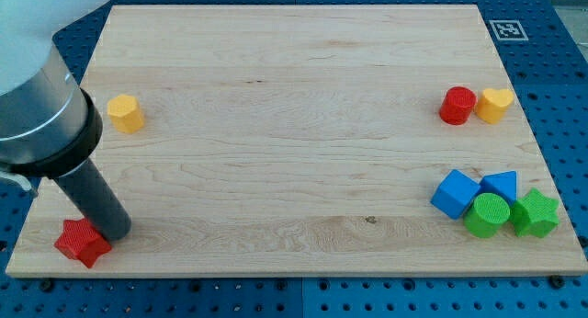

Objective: Point at the yellow hexagon

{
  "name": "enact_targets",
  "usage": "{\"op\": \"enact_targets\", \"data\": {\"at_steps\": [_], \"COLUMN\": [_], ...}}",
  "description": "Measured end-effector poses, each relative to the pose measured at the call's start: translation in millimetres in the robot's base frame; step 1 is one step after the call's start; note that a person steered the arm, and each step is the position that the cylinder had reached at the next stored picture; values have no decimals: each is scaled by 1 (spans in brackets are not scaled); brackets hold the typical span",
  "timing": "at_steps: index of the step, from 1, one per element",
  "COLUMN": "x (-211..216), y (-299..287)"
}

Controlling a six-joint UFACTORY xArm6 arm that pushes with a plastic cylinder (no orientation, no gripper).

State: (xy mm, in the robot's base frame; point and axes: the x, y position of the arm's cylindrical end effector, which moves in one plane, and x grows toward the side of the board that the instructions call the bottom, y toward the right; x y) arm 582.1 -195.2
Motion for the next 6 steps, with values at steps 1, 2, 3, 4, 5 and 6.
{"op": "enact_targets", "data": {"at_steps": [1,2,3,4,5,6], "x": [-38,-112,-202,-251,-274,-243], "y": [45,94,91,42,-15,-29]}}
